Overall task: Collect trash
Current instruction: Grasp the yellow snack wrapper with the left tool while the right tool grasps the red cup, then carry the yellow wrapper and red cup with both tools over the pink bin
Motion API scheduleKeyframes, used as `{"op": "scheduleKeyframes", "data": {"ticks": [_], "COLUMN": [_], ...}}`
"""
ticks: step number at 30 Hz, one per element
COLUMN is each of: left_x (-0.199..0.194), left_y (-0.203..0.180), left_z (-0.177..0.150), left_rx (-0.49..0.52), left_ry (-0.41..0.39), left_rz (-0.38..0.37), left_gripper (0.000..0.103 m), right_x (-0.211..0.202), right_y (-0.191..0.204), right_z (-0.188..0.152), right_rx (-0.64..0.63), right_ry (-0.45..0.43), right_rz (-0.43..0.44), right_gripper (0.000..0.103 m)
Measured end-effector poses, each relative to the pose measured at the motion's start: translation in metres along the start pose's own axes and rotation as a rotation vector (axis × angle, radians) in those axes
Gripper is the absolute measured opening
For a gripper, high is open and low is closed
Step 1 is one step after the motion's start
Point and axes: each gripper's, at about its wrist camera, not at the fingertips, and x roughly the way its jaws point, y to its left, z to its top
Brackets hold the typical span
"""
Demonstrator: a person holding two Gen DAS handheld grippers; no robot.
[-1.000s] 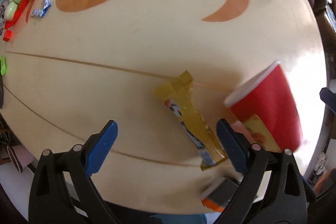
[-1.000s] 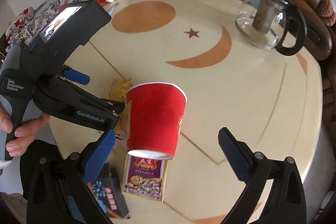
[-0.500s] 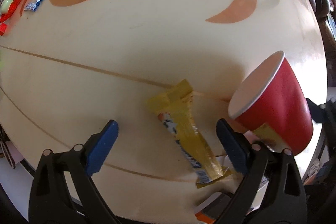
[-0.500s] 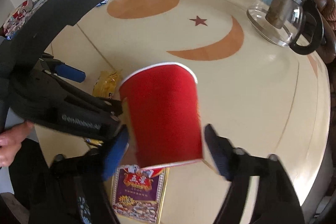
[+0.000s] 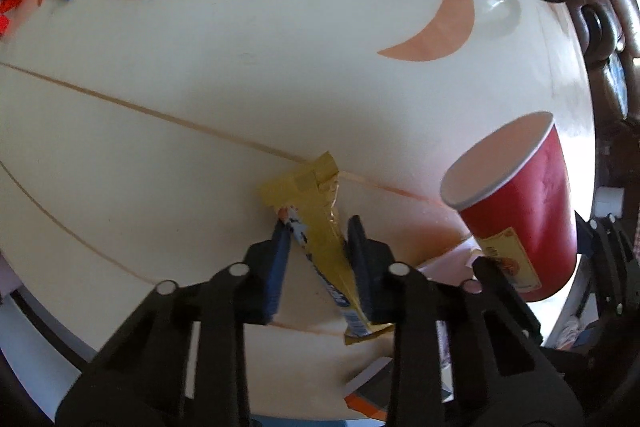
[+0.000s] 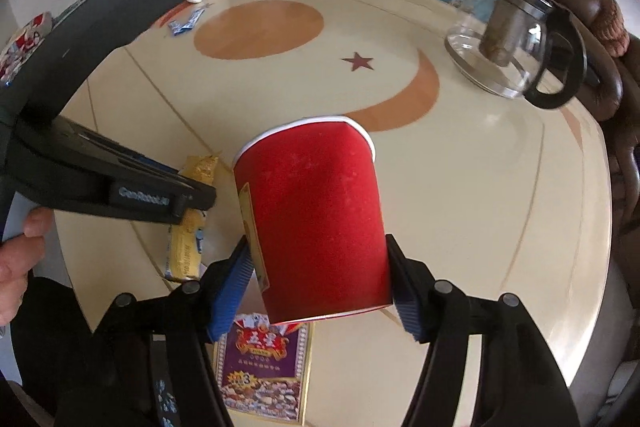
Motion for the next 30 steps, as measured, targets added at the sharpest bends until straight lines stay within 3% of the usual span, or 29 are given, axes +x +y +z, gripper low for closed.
{"op": "scheduleKeyframes", "data": {"ticks": [5,15,30], "left_x": [-0.005,-0.022,-0.087], "left_y": [-0.006,-0.007,0.002], "left_z": [-0.013,-0.004,-0.053], "left_rx": [0.029,0.073,0.183], "left_ry": [-0.033,-0.100,-0.217], "left_rz": [-0.008,-0.001,-0.008], "left_gripper": [0.020,0.019,0.017], "right_x": [-0.013,-0.035,-0.092], "right_y": [-0.006,-0.012,-0.004], "right_z": [-0.008,-0.023,-0.045], "right_rx": [0.032,0.066,0.108], "right_ry": [-0.017,-0.030,-0.080], "right_rz": [-0.043,-0.093,-0.157], "right_gripper": [0.062,0.062,0.062]}}
